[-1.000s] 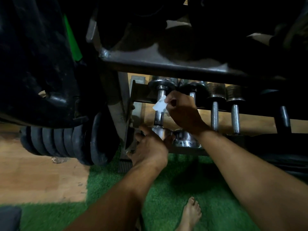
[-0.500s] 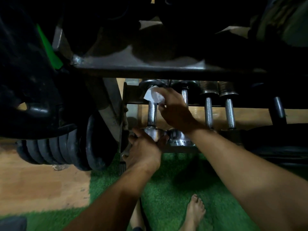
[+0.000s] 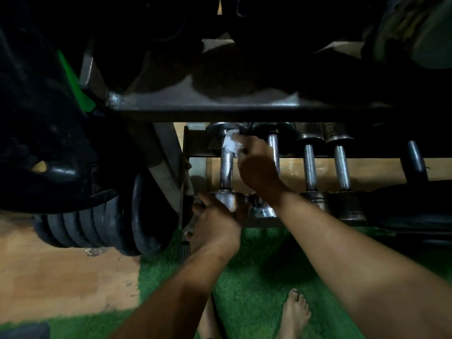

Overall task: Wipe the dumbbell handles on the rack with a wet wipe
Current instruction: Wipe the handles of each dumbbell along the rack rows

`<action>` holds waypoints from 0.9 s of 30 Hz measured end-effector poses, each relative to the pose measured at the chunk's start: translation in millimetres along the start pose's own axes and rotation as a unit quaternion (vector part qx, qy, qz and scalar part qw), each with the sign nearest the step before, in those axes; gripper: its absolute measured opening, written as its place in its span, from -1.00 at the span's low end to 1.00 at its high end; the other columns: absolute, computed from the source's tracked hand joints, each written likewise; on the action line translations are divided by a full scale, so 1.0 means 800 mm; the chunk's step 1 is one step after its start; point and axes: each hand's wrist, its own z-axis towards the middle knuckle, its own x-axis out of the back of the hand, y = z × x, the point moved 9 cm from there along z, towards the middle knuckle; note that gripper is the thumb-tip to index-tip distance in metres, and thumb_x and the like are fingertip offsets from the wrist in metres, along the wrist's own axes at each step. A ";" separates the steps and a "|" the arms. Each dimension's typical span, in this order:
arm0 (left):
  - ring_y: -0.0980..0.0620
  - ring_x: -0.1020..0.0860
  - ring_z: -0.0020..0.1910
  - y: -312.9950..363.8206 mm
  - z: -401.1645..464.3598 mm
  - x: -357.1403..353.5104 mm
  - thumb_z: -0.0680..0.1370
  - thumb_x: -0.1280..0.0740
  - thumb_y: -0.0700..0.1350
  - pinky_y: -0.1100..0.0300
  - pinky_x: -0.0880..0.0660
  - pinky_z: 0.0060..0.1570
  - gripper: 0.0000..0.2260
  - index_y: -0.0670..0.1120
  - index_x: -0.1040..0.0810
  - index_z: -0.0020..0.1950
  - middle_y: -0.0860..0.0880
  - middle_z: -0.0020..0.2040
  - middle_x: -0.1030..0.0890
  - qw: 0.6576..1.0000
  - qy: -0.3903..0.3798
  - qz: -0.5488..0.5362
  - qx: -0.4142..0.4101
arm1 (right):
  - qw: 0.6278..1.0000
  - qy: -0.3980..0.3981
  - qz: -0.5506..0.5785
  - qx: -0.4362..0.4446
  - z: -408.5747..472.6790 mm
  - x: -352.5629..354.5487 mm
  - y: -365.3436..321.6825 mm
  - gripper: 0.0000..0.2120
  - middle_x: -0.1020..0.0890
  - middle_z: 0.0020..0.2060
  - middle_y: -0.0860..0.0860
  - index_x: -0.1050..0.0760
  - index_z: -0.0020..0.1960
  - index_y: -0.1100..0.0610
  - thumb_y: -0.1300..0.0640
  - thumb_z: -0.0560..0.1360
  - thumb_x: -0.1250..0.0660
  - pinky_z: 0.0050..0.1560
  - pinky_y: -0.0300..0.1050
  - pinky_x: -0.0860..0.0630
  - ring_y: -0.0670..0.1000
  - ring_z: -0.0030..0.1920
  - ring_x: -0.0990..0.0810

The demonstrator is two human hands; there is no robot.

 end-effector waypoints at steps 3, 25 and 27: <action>-0.38 -0.42 0.38 -0.001 0.000 0.001 0.48 -0.31 0.44 -0.30 -0.34 0.38 0.06 -0.17 0.16 0.63 -0.27 0.53 -0.21 1.000 0.004 0.003 0.000 | 0.996 0.041 0.047 -0.067 0.000 0.007 0.008 -0.66 -0.70 0.07 0.15 -0.67 0.15 0.16 0.24 0.46 -0.25 0.17 0.01 -0.52 0.17 0.13 -0.63; -0.33 -0.45 0.37 -0.002 0.001 0.001 0.47 -0.29 0.46 -0.32 -0.37 0.33 -0.02 -0.15 0.04 0.58 -0.23 0.46 -0.30 1.000 0.018 -0.005 -0.021 | 0.968 0.027 0.172 -0.181 -0.008 -0.009 0.033 -0.84 -0.69 -0.22 -0.03 -0.67 -0.13 0.05 0.24 0.45 -0.34 -0.03 0.02 -0.60 0.05 -0.12 -0.67; -0.33 -0.42 0.39 -0.002 0.000 -0.001 0.47 -0.28 0.46 -0.34 -0.34 0.35 -0.01 -0.14 0.08 0.59 -0.24 0.49 -0.27 1.000 0.011 -0.004 -0.019 | 0.953 -0.037 0.176 -0.244 -0.005 -0.018 0.042 -0.78 -0.60 -0.27 -0.03 -0.60 -0.21 0.05 0.31 0.50 -0.30 0.01 0.05 -0.58 0.02 -0.18 -0.59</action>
